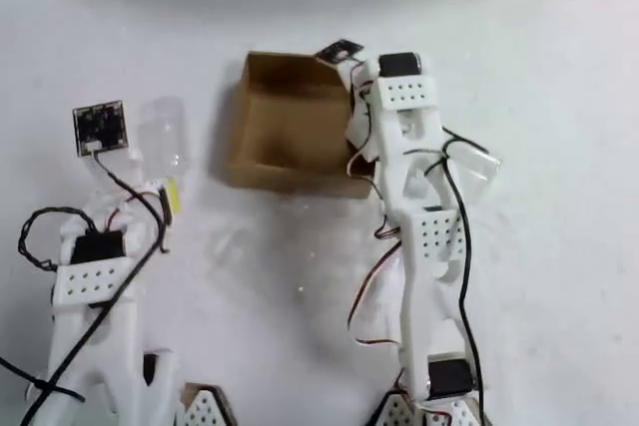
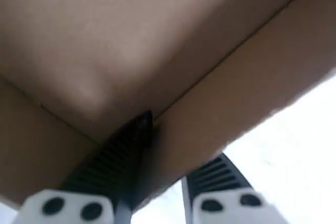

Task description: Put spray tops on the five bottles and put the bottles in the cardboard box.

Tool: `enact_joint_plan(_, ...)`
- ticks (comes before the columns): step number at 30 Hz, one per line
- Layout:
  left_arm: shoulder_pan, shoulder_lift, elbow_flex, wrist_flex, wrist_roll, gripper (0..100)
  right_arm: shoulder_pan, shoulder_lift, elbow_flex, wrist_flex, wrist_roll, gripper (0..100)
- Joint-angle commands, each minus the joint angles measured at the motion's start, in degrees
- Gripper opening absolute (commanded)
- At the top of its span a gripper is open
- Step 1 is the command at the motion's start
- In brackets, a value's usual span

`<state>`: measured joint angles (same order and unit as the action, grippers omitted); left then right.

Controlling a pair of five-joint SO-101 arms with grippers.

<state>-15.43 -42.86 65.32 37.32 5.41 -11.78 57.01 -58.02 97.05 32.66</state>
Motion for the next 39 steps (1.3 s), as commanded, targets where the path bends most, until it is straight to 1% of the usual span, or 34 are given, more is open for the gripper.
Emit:
enact_joint_plan(1,-0.2,0.0,-0.1,-1.8,-0.6,16,-1.1,-4.0,0.2,-0.7,4.0,1.7)
enact_joint_plan(3,-0.2,0.0,-0.1,-1.7,-0.6,16,-1.4,-4.0,0.2,-0.7,5.9,1.7)
enact_joint_plan(8,-0.2,0.0,-0.1,-1.7,-0.6,16,-2.1,-4.0,0.3,0.0,4.8,1.7)
enact_joint_plan(13,-0.1,0.0,-0.1,-1.8,-0.6,16,-2.0,-4.7,2.4,1.4,-2.3,1.6)
enact_joint_plan(17,-0.1,0.0,-0.1,-1.9,-0.6,16,-2.2,-4.9,4.1,1.6,-3.3,1.6)
enact_joint_plan(21,-0.1,0.0,-0.1,-2.0,-0.6,16,-2.3,-9.4,8.3,1.6,-6.2,1.6)
enact_joint_plan(24,-0.1,0.0,-0.1,-2.0,-0.6,16,-2.2,-12.4,11.0,1.1,-6.4,1.6)
enact_joint_plan(29,-0.1,0.0,-0.1,-2.0,-0.6,16,-2.3,-10.2,11.8,-2.8,-5.5,2.2)
enact_joint_plan(31,-0.1,0.0,-0.1,-2.0,-0.6,16,-2.3,-9.2,11.7,-3.1,-3.9,6.4)
enact_joint_plan(36,-0.1,0.0,-0.1,-1.9,-0.6,16,-2.4,-9.9,10.5,-2.6,-3.5,22.4)
enact_joint_plan(37,-0.1,0.0,-0.1,-1.9,-0.6,16,-2.4,-10.3,9.5,-2.1,-3.5,23.5)
enact_joint_plan(39,-0.2,0.0,-0.1,-1.9,-0.7,16,-2.3,-11.7,7.3,-0.1,-3.5,22.6)
